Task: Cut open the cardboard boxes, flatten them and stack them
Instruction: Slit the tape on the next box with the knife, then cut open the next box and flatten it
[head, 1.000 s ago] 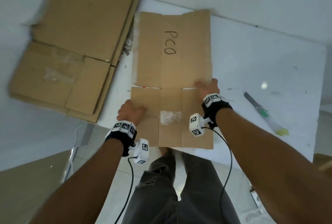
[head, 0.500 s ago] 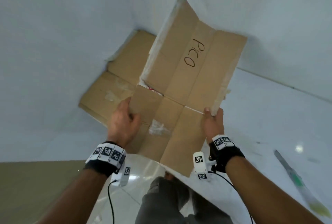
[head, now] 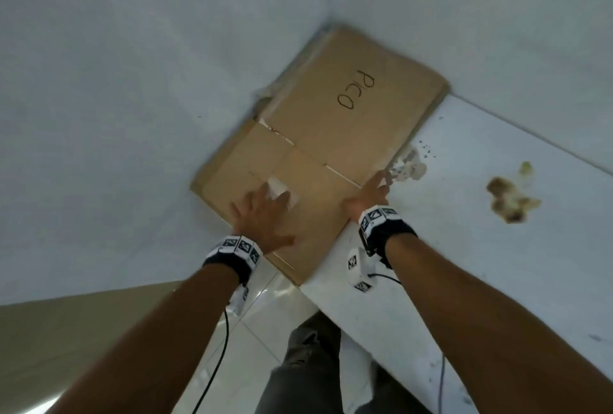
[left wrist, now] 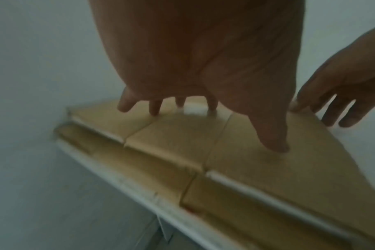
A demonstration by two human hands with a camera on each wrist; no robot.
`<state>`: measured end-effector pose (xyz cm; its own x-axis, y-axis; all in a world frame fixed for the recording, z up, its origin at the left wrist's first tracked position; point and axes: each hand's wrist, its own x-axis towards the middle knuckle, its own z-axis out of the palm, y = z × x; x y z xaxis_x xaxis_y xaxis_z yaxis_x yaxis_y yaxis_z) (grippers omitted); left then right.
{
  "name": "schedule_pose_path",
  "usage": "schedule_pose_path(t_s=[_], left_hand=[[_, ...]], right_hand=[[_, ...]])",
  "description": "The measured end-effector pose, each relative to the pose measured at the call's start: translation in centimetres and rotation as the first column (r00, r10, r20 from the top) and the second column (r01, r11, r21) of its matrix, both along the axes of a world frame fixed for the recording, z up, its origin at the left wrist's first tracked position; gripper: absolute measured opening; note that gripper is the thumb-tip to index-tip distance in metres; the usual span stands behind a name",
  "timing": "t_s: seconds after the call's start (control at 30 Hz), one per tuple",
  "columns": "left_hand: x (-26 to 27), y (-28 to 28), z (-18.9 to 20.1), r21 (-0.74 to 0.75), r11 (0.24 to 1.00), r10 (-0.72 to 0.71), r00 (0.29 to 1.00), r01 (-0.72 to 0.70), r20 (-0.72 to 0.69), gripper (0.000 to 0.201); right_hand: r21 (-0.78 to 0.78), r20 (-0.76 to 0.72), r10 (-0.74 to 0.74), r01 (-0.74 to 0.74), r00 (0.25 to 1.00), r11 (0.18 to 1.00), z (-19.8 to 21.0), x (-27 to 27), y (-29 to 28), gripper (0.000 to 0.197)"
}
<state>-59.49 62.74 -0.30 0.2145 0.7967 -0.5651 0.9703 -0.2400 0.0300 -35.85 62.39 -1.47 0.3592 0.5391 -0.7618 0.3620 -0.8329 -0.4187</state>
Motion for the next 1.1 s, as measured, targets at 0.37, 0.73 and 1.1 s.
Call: schedule_pose_path(t_s=[0.37, 0.73, 1.1], left_hand=[[0.9, -2.0, -0.3, 0.2, 0.939, -0.312, 0.939, 0.281, 0.145, 0.06], [16.4, -19.4, -1.4, -0.344, 0.613, -0.655, 0.701, 0.711, 0.282, 0.022], [31.5, -43.9, -1.4, -0.413, 0.56, -0.662, 0.688, 0.718, 0.298, 0.008]], right_hand=[[0.145, -0.022, 0.111, -0.107, 0.994, 0.984, -2.0, 3.7, -7.2, 0.071], [-0.004, 0.058, -0.465, 0.466, 0.883, 0.885, -1.8, 13.6, -44.4, 0.022], [-0.365, 0.19, -0.792, 0.791, 0.58, 0.492, -5.2, 2.6, -93.6, 0.04]])
